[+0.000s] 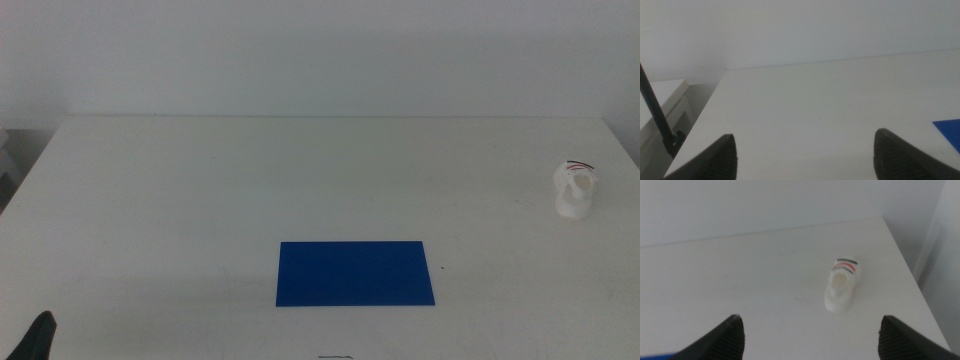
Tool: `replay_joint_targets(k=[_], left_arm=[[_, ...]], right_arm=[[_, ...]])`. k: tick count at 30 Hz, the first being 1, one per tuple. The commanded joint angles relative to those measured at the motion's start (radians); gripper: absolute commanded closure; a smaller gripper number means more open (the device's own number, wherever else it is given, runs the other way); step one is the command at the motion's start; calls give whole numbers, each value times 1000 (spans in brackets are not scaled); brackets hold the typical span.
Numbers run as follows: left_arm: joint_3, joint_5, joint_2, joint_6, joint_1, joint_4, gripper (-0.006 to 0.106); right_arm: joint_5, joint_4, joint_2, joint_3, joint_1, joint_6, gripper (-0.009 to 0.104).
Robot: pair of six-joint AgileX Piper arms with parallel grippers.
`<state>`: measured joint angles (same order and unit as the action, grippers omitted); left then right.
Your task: Use one arm to grab the shoe from the table and place it on the mat.
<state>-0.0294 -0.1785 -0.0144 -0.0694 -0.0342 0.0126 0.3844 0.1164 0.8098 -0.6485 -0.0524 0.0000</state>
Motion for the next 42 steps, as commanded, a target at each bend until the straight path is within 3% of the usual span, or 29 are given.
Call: replay_joint_targets(k=[1, 10, 19, 27, 31, 42], left_arm=[[3, 83, -19, 12, -4, 6, 7], [3, 83, -19, 12, -4, 6, 7], [3, 83, -19, 12, -4, 6, 7], [3, 83, -19, 12, -4, 6, 7], [3, 83, -19, 12, -4, 6, 7], [3, 83, -19, 12, -4, 6, 7]], right_arm=[[-81, 8, 75, -81, 2, -9, 3], [-97, 15, 218, -105, 2, 13, 3], [136, -2, 439, -371, 0, 119, 3], [422, -154, 773, -754, -1, 323, 3], [549, -230, 946, -948, -1, 345, 3], [683, -241, 1305, -1300, -16, 346, 3]])
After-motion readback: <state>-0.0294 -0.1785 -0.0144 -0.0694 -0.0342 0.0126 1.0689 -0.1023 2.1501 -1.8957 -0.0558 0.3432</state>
